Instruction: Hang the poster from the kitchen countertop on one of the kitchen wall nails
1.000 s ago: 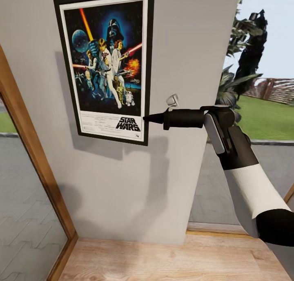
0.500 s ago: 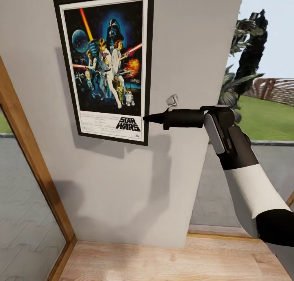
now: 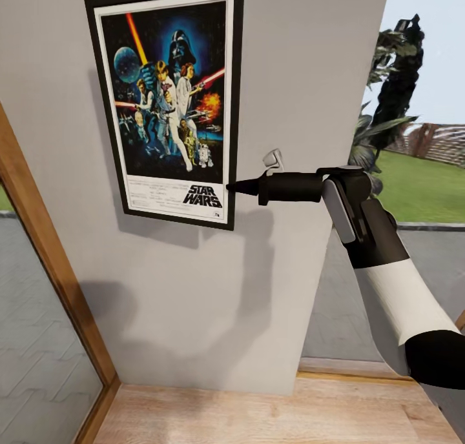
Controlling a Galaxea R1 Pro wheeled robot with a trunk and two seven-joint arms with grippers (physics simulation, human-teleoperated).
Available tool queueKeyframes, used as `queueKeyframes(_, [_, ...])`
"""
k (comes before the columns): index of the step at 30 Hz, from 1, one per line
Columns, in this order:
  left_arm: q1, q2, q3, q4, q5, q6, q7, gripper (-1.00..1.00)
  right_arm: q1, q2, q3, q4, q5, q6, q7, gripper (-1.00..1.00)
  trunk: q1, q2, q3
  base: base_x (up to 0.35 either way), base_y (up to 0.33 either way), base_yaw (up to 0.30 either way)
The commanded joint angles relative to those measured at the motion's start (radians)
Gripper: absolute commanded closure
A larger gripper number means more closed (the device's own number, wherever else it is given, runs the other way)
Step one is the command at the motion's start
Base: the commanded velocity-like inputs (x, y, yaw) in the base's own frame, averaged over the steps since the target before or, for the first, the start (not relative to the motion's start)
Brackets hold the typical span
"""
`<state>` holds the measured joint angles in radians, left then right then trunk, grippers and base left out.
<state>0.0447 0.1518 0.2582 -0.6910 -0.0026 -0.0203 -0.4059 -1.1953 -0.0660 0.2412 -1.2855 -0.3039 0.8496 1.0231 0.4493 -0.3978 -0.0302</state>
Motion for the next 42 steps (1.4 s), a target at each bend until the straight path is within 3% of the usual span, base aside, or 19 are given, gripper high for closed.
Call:
queueKeyframes(1, [0.0, 0.0, 0.003, -0.001, 0.0, -0.001, -0.005, -1.0, -0.001, 0.0, 0.001, 0.0, -0.006, 0.006, 0.0, 1.0, 0.001, -0.002, -0.002, 0.006, 0.0, 0.0])
queueKeyframes(42, [0.0, 0.0, 0.004, -0.001, 0.0, -0.001, -0.005, -1.0, 0.0, -0.001, -0.002, 0.001, -0.005, 0.005, -0.001, 1.0, 0.001, -0.002, -0.002, 0.042, 0.0, 0.0])
